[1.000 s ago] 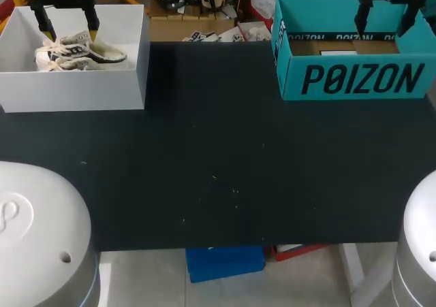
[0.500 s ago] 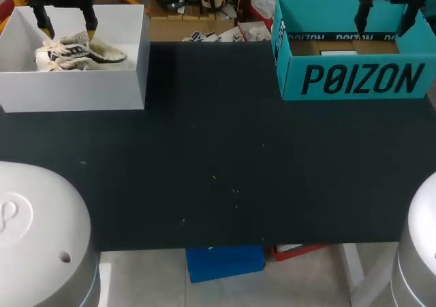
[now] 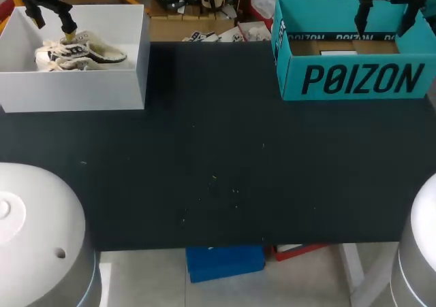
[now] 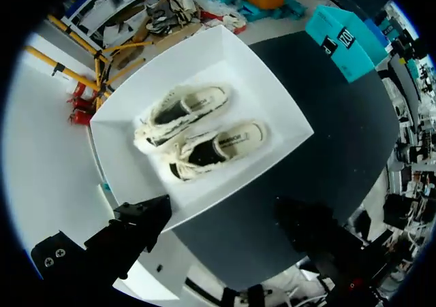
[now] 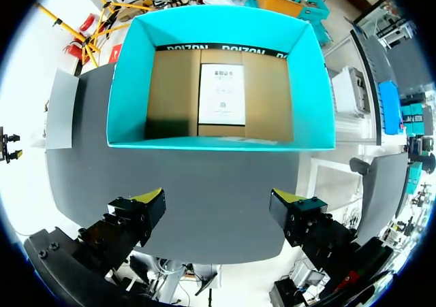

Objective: Take the shoe out of the shoebox, open the shoe tongue, remove and reinsert the insole, then place the shoe into the shoebox

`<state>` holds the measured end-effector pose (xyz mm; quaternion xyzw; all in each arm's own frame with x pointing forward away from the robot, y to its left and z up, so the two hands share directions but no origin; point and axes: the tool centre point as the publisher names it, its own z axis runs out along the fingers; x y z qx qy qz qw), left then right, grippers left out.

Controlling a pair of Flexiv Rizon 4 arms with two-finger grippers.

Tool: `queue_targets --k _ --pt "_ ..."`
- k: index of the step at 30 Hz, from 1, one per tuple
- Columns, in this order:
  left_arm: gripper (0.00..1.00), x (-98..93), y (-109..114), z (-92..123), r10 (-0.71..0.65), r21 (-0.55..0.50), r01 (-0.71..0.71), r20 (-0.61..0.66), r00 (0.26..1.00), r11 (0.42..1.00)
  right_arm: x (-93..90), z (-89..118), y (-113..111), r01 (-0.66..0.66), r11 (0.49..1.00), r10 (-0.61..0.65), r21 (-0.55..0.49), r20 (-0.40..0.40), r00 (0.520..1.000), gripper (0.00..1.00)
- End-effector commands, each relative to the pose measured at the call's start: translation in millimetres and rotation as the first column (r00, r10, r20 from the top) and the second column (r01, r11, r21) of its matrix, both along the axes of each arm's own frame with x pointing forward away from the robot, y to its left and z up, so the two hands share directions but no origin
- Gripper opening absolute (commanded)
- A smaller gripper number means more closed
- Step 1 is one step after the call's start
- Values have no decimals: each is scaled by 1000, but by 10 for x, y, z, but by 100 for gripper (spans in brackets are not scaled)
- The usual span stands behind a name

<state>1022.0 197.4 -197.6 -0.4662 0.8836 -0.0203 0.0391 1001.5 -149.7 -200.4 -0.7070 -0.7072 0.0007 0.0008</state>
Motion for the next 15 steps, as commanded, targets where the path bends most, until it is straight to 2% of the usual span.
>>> queue_targets --k 1,15 --pt "100 117 29 -11 -667 -54 666 -107 737 744 -3 2 -2 0 1000 0 0 0 1000 100" --pt "100 121 50 -44 -678 -53 677 -105 727 734 -3 2 -2 0 1000 0 0 0 1000 100"
